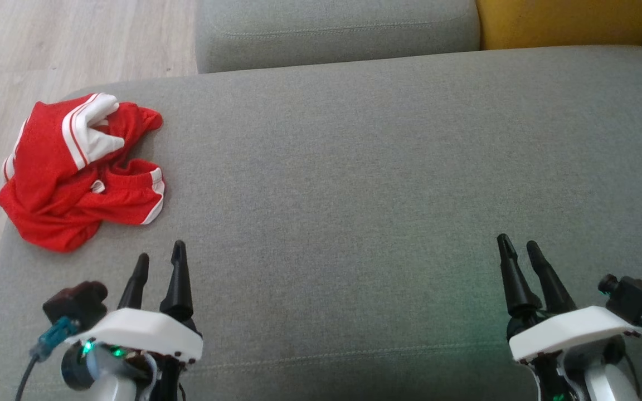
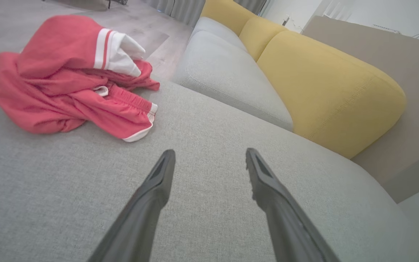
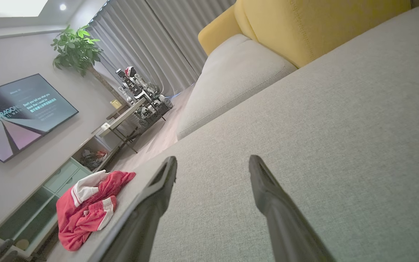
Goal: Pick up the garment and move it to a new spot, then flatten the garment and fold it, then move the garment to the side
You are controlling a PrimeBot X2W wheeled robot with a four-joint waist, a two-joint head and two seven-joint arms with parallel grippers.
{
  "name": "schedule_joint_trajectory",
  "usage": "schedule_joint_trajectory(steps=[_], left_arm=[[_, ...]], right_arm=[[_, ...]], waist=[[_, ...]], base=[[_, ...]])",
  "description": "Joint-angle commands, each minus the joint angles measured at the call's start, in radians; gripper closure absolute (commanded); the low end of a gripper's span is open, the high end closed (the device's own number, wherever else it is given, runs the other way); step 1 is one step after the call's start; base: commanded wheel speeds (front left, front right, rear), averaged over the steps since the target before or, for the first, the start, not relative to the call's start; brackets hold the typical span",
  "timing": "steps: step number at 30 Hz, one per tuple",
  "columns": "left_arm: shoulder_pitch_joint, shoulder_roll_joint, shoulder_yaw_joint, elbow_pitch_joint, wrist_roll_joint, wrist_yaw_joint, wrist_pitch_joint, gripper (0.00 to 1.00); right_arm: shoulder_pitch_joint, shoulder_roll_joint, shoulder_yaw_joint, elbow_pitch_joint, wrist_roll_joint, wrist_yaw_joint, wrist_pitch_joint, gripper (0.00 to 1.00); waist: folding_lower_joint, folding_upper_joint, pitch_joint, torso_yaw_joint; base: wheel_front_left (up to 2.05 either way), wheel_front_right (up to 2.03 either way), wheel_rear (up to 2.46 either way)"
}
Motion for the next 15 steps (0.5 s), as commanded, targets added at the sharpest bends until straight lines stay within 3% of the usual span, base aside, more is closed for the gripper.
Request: schedule_joint_trajectory(steps=[1,15], left_arm=[[-0.051,0.024,0.011,-0.048,0.036,0.013,-0.014,0.00],[-0.065,0.076,-0.079,-0.113,0.203,0.112,-0.056,0.00]], right_arm=[[-0.053,-0.010,0.017,-0.044,-0.034,0.000,-0.020,0.00],[-0.062,-0.012,0.031,-0.057,-0.237,0.000,-0.061,0.00]], waist=[[0.0000,-0.0001,0.000,0.000],[0.0000,-0.0001,0.005,-0.005]], base=[[0.00,0.00,0.00],[0.00,0.00,0.00]])
